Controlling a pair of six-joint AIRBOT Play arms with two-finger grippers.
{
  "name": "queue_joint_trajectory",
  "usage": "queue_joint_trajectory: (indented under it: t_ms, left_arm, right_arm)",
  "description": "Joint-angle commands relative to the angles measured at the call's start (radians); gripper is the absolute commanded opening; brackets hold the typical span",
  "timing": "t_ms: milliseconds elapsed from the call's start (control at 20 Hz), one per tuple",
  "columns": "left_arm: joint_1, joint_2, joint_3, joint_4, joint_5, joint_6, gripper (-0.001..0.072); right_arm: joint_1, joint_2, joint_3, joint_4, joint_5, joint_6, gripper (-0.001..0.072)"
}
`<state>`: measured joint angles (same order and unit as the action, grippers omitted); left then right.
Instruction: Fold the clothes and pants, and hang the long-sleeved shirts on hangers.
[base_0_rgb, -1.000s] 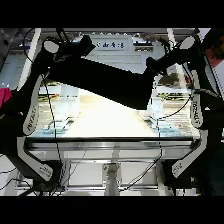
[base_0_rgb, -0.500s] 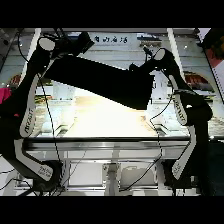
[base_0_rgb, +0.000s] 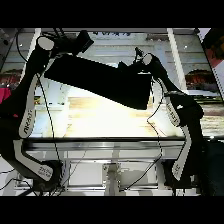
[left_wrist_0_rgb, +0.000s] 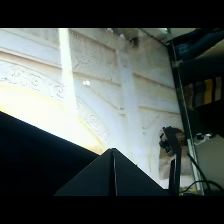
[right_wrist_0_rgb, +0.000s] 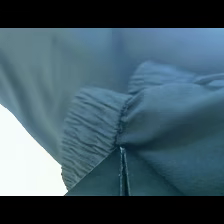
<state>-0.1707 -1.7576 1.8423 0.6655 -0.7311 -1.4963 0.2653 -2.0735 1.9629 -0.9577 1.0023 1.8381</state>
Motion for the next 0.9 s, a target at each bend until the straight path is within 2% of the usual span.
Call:
queue_joint_trajectory:
  t_ms: [0,250,450,600,700,850]
  left_arm:
    - [0.003,0.001,0.000,0.001,0.000,0.018,0.0005]
    - [0.043,0.001,0.000,0.001,-0.060,0.031,0.0005]
    - [0.063,0.016,0.000,0.002,-0.117,0.138,0.0004]
    - [0.073,0.048,0.000,0.050,-0.138,0.151,0.0003]
    - [0.080,0.082,0.000,0.111,-0.180,0.151,0.0003]
    - [0.088,0.148,0.000,0.182,-0.212,0.151,0.0003]
  right_arm:
    - [-0.009,0.002,0.029,0.002,0.010,0.002,0.0015]
    - [-0.172,0.053,0.113,-0.061,0.171,-0.013,0.0014]
    - [-0.333,0.130,0.064,-0.061,0.357,-0.216,0.0013]
    - [-0.438,0.167,0.010,-0.018,0.469,-0.363,0.0013]
    - [-0.510,0.167,-0.023,0.071,0.550,-0.450,0.0013]
    - [-0.600,0.176,-0.134,0.233,0.575,-0.531,0.0013]
